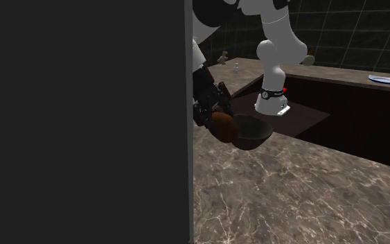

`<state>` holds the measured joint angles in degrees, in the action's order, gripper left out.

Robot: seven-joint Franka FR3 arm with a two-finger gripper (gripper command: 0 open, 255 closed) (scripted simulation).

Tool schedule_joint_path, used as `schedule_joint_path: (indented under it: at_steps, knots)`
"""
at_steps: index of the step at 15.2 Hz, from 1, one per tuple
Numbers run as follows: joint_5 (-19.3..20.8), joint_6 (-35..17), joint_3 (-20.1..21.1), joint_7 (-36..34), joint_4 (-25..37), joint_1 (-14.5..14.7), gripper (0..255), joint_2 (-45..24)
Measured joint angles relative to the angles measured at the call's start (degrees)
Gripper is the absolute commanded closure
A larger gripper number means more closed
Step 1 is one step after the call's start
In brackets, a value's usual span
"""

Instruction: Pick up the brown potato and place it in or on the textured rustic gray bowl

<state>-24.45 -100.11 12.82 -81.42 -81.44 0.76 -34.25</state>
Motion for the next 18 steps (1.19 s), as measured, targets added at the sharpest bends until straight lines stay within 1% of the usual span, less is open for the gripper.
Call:
schedule_joint_path:
  at_steps: [4, 6, 10, 15, 18]
  knots:
    - [0.02, 2.07, 0.09, -0.97, 1.4, -0.12, 255, 0.9]
    - [-0.57, 1.34, 0.15, -0.17, -2.73, -0.72, 255, 4.01]
    - [-2.67, -2.4, 0.34, 3.11, -17.01, -2.25, 255, 13.61]
    - [-5.14, -4.38, 0.2, 6.74, -31.57, -3.84, 255, 24.98]
    - [-6.39, -4.48, -0.27, 9.05, -39.66, -4.74, 255, 31.98]
